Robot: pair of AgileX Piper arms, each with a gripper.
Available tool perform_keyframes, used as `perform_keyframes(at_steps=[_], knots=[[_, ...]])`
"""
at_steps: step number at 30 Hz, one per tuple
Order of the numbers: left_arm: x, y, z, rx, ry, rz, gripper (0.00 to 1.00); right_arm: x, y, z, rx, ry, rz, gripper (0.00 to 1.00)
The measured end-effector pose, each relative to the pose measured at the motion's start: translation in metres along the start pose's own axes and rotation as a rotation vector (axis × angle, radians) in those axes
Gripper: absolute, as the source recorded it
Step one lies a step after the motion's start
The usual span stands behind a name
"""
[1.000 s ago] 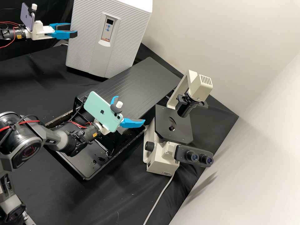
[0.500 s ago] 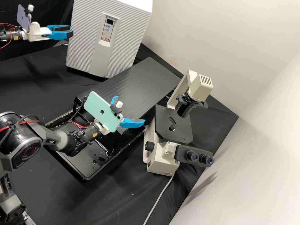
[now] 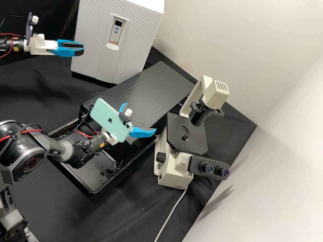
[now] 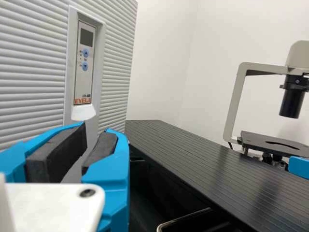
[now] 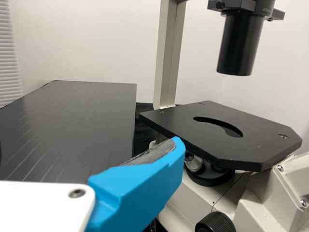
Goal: Open the incubator door
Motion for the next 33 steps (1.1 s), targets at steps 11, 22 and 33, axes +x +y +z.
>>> perform_keyframes(at_steps=[11,22,33], knots=[[-0.016,0.007,0.000,-0.004,0.109,0.064,1.00,0.000,0.000,0.000,0.000,0.000,0.000,1.00],[-0.047,0.022,-0.032,-0.009,0.293,0.109,1.00,0.000,0.000,0.000,0.000,0.000,0.000,1.00],[-0.050,0.026,-0.044,-0.022,0.348,0.127,1.00,0.000,0.000,0.000,0.000,0.000,0.000,1.00]])
